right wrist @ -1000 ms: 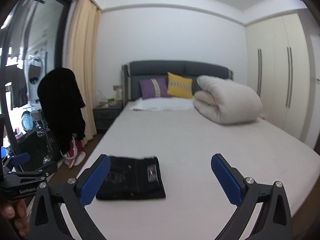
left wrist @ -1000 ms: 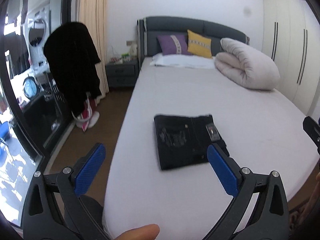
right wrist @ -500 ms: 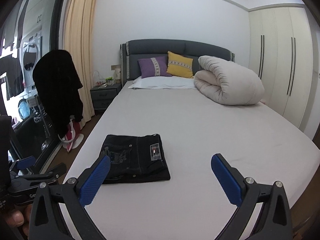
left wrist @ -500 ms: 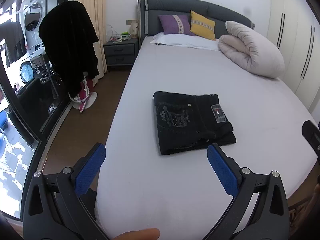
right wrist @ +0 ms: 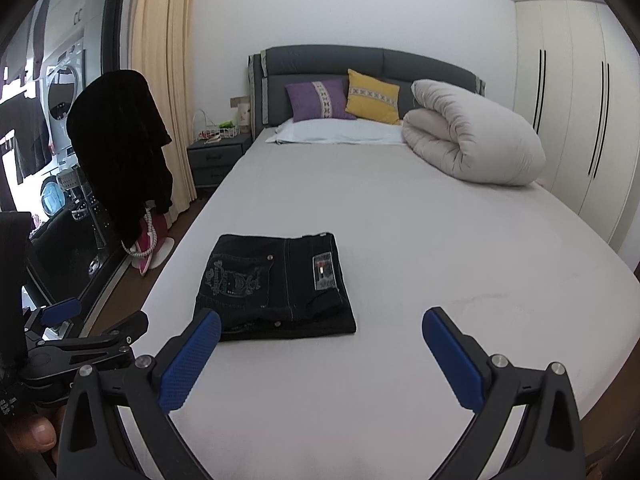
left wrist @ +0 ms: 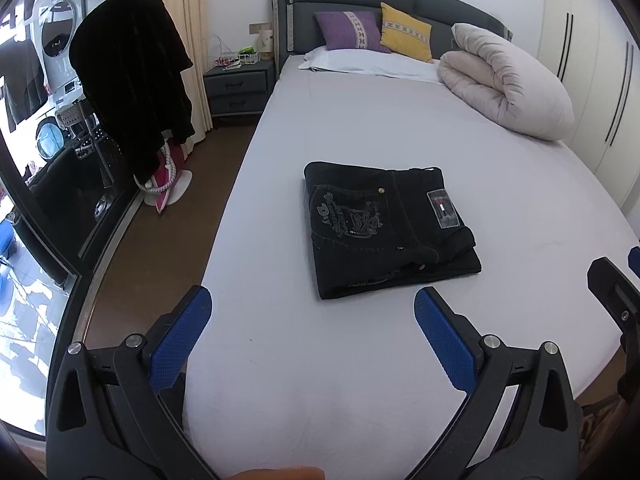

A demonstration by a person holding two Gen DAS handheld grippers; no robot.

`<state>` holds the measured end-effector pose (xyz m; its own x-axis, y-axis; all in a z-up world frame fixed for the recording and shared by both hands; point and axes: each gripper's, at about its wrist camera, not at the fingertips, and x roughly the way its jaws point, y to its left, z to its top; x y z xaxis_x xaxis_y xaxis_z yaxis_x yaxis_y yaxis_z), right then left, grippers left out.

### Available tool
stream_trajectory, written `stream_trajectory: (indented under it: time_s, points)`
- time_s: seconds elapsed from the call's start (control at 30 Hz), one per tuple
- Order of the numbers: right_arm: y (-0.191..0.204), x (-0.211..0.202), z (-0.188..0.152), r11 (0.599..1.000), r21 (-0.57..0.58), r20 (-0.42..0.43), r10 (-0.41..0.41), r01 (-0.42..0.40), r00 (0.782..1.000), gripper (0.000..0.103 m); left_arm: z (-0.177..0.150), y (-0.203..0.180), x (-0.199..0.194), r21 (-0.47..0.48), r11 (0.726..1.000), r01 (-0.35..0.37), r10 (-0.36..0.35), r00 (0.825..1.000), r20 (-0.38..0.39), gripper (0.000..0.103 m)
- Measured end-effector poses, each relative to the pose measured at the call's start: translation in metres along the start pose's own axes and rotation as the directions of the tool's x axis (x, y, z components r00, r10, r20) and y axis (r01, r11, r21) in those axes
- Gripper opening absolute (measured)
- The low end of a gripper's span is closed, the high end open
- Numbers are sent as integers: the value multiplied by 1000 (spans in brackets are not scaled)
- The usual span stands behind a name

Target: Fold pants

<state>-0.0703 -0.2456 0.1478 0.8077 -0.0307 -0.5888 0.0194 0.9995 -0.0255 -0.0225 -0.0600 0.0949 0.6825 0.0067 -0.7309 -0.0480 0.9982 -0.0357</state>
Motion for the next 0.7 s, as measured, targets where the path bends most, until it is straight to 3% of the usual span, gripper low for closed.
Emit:
stream_trajectory:
  time_s: [0.7]
  points:
    - [-2,5,-7,1000,29,-36,9,-8,999,103,-1,0,3,-7,1000,0,0,1000,-9,103]
